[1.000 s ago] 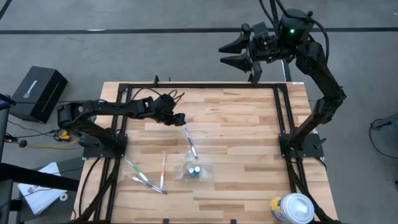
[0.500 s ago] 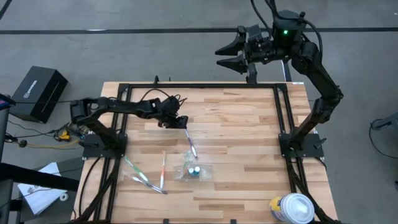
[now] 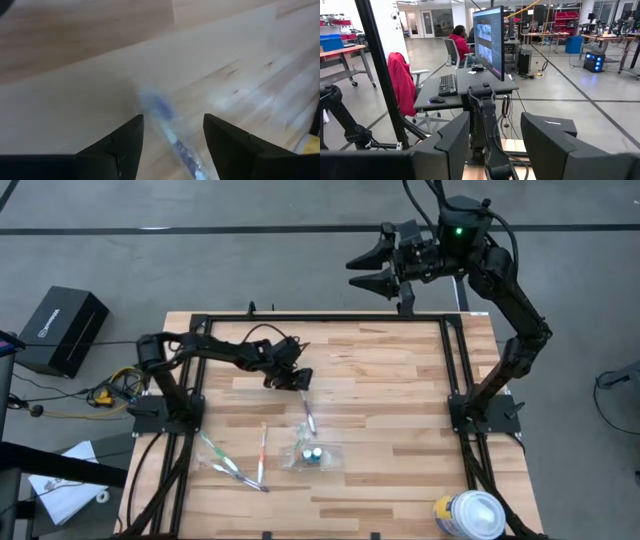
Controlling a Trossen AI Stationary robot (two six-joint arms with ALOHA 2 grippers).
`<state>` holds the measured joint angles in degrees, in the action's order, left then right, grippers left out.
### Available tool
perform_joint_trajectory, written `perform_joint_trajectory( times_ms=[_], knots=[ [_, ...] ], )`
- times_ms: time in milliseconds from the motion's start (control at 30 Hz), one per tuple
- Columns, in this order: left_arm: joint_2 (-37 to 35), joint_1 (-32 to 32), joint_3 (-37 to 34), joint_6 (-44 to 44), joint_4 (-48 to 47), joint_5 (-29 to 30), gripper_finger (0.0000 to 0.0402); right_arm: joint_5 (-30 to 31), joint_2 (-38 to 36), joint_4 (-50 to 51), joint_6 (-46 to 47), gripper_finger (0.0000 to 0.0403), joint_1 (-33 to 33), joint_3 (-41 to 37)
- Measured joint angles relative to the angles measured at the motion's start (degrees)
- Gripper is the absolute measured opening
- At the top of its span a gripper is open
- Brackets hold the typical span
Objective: Pick & Place toothbrushing station
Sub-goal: Put the violet toothbrush into the transparent organizer
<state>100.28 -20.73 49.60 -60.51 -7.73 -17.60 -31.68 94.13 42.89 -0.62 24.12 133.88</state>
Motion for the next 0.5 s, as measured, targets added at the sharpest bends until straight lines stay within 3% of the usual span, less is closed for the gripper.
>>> perform_joint_trajectory(
  times_ms=[233,500],
  knots=[
    [4.4,-0.1,2.5,0.3,0.7,-2.8,0.0166,-0.1,0.0,0.0,0.2,0.0168,-0.1,0.0],
    [4.8,-0.8,2.1,4.4,1.1,-3.7,0.0020,-1.6,0.0,0.0,0.2,0.0168,-0.1,0.0]
  ],
)
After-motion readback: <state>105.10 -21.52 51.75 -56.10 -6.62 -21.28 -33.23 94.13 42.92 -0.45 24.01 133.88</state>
